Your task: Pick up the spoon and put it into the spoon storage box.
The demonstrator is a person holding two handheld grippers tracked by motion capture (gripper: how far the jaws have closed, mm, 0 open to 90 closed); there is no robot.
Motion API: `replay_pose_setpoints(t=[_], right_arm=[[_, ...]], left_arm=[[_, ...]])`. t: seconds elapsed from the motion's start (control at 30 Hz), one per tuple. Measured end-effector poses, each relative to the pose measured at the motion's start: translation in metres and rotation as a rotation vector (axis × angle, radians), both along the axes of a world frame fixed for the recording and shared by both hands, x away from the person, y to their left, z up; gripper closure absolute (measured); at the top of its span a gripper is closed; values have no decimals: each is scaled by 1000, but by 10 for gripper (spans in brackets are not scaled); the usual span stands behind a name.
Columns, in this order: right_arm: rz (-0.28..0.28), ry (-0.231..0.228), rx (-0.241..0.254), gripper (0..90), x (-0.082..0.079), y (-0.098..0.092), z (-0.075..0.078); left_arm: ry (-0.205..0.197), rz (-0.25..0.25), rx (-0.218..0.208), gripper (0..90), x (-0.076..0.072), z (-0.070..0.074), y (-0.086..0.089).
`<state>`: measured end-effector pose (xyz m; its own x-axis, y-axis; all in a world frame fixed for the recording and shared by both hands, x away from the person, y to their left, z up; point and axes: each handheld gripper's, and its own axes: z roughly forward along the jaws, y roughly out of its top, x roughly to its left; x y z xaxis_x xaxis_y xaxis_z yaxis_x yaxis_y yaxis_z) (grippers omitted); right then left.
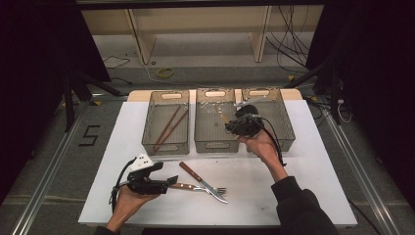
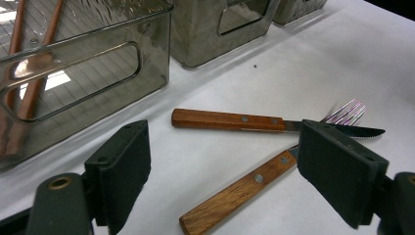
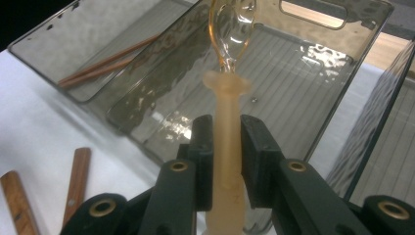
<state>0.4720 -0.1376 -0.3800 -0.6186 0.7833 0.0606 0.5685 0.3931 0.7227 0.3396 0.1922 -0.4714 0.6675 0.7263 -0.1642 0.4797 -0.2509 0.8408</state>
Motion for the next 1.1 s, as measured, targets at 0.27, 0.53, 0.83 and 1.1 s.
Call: replay_pose_setpoints(t=[0.27,0.53,0.83,1.1], right_arm=[[-25,22,-11,770,19,12,-4],[-41,38,-25,770,30,22,-9],[-49,51,-35,768,37,27,-14],[-58,69,-42,765,41,28,-21]], left_arm=[[1,2,-4,199,0,0,0],[1,3,-4,199,0,0,1],[1,3,-4,199,0,0,1],[0,4,-5,200,0,0,1]])
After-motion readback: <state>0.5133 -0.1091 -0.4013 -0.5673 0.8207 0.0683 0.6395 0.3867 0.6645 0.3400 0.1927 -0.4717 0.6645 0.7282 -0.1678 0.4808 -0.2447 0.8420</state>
